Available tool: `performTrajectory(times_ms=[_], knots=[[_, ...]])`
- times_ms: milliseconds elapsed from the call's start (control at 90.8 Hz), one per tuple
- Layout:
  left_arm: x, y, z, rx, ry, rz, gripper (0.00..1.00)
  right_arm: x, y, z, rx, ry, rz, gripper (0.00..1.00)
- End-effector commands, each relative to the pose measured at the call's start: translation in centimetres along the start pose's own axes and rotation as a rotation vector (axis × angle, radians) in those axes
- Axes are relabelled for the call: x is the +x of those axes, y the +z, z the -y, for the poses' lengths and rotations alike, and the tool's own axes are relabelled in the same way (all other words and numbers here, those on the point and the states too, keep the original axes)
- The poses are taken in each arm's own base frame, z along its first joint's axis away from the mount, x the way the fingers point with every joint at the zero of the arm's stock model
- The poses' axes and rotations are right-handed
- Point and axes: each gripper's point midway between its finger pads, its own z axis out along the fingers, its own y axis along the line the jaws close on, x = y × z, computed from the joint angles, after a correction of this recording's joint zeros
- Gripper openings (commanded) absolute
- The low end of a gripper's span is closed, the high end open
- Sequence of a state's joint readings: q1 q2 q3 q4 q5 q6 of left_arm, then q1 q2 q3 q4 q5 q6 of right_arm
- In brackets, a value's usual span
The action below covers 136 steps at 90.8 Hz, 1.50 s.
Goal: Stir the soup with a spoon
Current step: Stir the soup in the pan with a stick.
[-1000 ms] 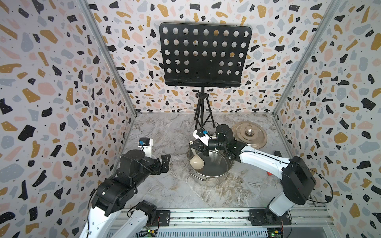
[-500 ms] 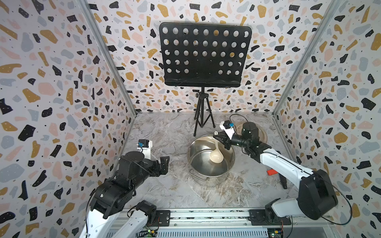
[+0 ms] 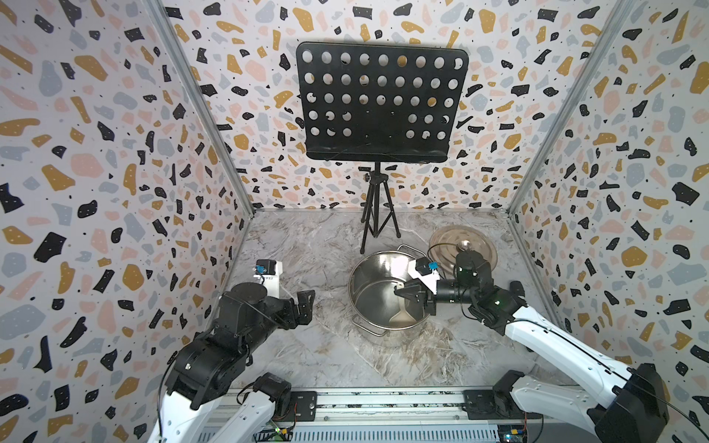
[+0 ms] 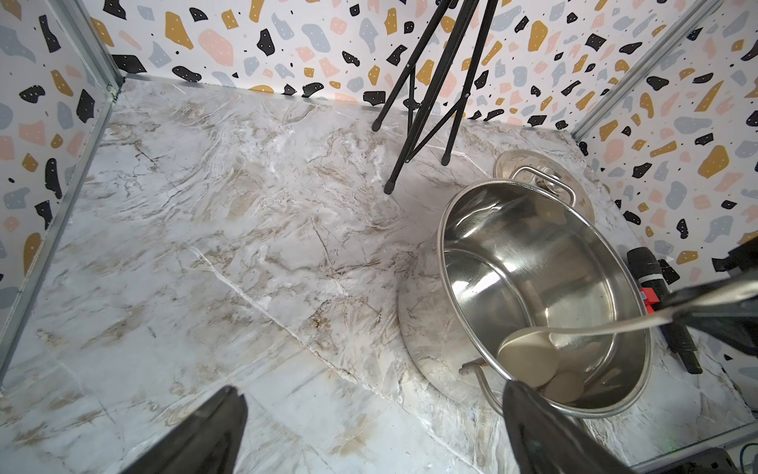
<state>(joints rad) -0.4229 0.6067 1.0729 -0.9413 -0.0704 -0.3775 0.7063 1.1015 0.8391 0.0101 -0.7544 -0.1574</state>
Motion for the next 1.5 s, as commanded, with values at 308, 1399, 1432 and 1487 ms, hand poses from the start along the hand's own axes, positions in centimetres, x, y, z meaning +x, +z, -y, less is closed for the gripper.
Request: performTrajectory(times_ms=[308,1399,1432,1487], knots=[[-1.0,0.0,0.5,0.020,-0.005,0.033,1.00,-4.8,6.6,-1.2,-0.192,-0.161,0.030,0.00],[-1.0,-0.4,0.1,0.002,-0.021,0.041,0.99,1.8,-2.1,6.8,0.143,-0.037,-0.139,0.00],[-0.9,-0.3,0.1,0.001,-0.020,0.041,0.99,1.5,-2.3,5.7,0.118,-0.027,-0.117,0.00],[-0.8,-0.2,0.1,0.000,-0.018,0.038,1.00,1.0,-2.3,3.9,0.081,-0.025,-0.088,0.00]])
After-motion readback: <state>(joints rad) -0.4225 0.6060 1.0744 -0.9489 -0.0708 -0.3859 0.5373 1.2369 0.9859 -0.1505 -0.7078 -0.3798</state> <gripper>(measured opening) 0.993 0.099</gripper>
